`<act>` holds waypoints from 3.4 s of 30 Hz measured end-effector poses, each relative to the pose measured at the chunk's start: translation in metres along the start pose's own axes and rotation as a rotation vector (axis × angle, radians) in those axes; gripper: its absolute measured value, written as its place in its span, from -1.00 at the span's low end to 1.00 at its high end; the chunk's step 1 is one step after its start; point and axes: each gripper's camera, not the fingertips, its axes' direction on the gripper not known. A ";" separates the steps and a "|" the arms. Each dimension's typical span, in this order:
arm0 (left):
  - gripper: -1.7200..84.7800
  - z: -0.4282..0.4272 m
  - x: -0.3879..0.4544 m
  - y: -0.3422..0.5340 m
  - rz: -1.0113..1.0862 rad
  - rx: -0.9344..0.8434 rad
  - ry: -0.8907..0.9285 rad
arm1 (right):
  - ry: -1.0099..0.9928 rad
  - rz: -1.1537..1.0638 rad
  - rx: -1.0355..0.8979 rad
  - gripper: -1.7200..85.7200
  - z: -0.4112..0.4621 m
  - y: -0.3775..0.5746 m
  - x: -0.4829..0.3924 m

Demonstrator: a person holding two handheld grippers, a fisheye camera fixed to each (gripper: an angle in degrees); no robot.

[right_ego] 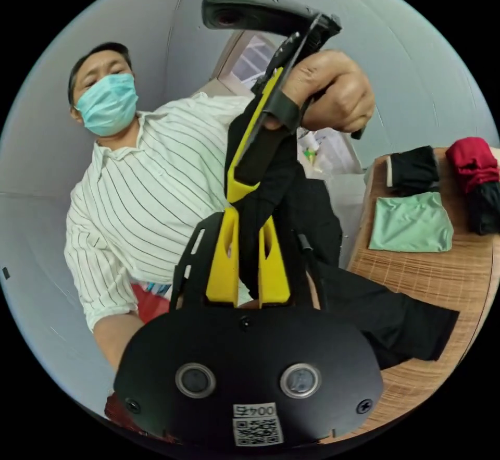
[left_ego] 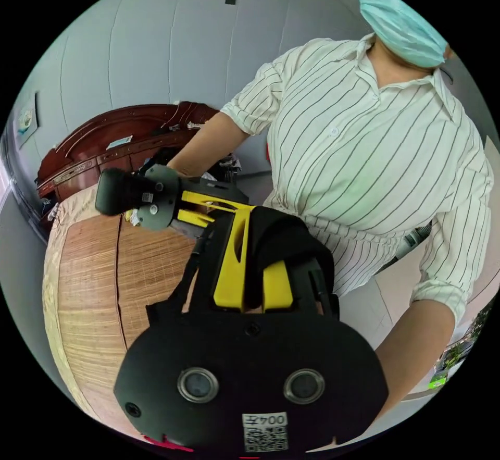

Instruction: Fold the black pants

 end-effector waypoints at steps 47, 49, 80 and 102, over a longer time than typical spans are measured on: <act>-0.95 0.398 -0.077 -0.112 -1.359 -0.091 -0.277 | 0.853 1.418 0.097 -0.98 0.098 0.350 0.190; -0.95 0.428 -0.092 -0.132 -1.342 -0.157 -0.279 | 0.901 1.429 -0.047 -0.98 0.129 0.357 0.221; -0.85 0.533 -0.070 -0.195 -1.507 -0.010 -0.243 | 0.639 1.030 0.196 -0.71 0.003 0.440 0.285; -0.66 0.401 -0.061 -0.142 -1.363 -0.093 -0.411 | 0.569 1.023 0.260 -0.90 0.015 0.444 0.248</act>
